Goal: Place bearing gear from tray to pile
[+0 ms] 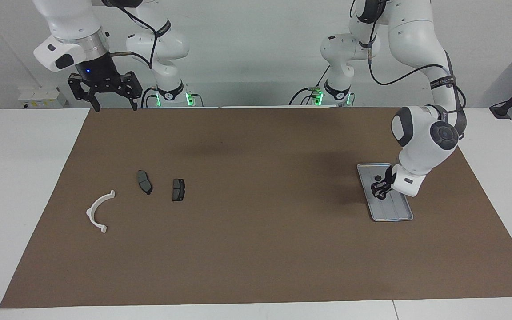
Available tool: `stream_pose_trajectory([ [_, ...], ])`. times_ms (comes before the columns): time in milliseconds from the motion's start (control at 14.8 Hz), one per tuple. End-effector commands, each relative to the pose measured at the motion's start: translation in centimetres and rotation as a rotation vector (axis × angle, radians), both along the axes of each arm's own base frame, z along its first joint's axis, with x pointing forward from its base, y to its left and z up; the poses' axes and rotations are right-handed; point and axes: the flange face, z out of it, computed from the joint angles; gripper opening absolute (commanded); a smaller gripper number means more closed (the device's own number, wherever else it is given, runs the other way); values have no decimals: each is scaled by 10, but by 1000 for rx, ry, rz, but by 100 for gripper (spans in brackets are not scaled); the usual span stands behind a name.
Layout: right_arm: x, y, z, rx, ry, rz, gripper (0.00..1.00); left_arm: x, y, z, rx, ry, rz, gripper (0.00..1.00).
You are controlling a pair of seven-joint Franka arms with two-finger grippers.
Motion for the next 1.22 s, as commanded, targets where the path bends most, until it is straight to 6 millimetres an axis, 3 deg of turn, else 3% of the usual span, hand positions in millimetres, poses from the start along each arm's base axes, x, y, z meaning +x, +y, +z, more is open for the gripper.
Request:
stream_pose_trajectory([
  [0,-4,0,3,10,-12,19,100,-8,-116,-3,20,-8,106,0],
  [68,-4,0,3,10,-12,19,100,-18,-151,-3,10,-34,116,0],
  [270,-4,0,3,10,-12,19,100,-42,-211,-27,4,-55,104,0],
  [473,-4,0,3,10,-12,17,100,-70,-216,-69,1,-64,86,0],
  [879,-6,13,-1,60,-3,20,100,-79,-213,-82,-5,-75,86,1],
  [947,-7,45,-4,60,-1,32,100,-79,-213,-82,-6,-75,86,36],
  [1014,-5,68,-12,67,-14,-32,100,-79,-212,-82,1,-68,85,99],
  [1149,-9,127,-35,77,-25,-117,100,-80,-208,-78,30,-29,76,100],
])
